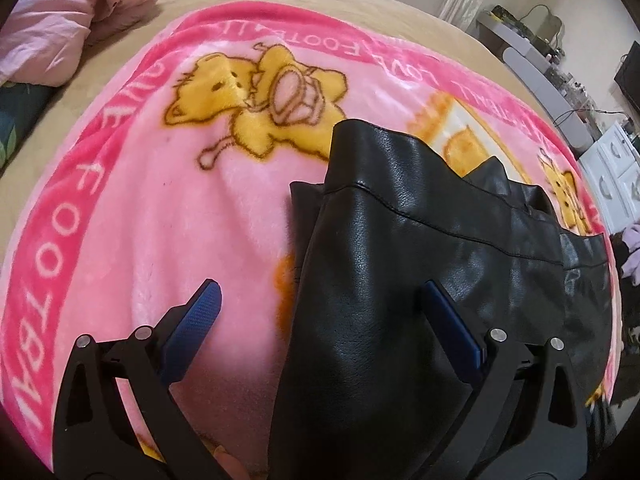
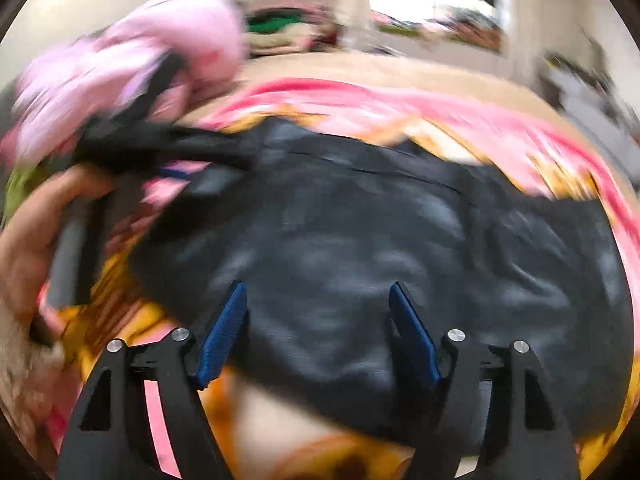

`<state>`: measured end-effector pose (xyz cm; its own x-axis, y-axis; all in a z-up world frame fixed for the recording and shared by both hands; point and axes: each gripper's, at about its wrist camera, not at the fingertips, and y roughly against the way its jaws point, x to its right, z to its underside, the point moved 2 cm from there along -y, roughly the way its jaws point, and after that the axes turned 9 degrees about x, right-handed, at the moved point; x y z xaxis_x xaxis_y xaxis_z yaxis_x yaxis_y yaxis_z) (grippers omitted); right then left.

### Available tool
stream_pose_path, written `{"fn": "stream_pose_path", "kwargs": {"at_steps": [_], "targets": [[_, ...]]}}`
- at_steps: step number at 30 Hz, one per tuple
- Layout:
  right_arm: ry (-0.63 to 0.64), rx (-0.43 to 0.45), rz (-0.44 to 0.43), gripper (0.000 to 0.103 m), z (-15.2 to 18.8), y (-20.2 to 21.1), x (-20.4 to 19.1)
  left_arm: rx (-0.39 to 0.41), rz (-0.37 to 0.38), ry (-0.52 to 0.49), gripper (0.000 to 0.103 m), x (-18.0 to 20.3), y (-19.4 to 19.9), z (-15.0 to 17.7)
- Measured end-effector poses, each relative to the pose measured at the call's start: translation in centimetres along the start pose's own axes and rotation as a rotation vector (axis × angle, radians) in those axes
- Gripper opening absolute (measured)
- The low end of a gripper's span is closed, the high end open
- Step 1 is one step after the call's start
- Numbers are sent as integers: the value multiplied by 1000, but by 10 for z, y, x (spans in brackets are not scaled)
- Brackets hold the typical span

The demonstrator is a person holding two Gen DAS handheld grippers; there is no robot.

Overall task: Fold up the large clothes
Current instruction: 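Lift the jacket edge with the left gripper and fold it toward the right gripper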

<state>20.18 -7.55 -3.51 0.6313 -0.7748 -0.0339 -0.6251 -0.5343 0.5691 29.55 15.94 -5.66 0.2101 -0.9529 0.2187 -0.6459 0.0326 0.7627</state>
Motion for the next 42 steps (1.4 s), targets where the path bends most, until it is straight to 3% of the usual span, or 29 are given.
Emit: {"fn": "stream_pose_path", "kwargs": {"at_steps": [6, 10, 20, 21, 26, 28, 35, 40, 42], "targets": [[317, -2, -65, 83, 12, -16, -71, -3, -3, -20, 94, -1, 1, -1], [444, -35, 6, 89, 17, -41, -87, -1, -17, -24, 94, -3, 2, -3], [583, 11, 78, 93, 12, -75, -86, -15, 23, 38, 94, -17, -3, -4], [591, 31, 83, 92, 11, -75, -85, -17, 30, 44, 94, -18, -4, -3], [643, 100, 51, 46, 9, -62, -86, -43, 95, 123, 94, -26, -10, 0], [652, 110, 58, 40, 7, -56, -87, -56, 129, 161, 94, -29, -11, 1], [581, 153, 58, 30, -1, -38, -81, -83, 274, 281, 94, -34, -10, 3], [557, 174, 58, 27, -6, -32, -72, -105, 348, 247, 92, -13, -7, 5], [544, 183, 64, 26, -7, -30, -69, -106, 373, 218, 71, -3, -4, 6]]}}
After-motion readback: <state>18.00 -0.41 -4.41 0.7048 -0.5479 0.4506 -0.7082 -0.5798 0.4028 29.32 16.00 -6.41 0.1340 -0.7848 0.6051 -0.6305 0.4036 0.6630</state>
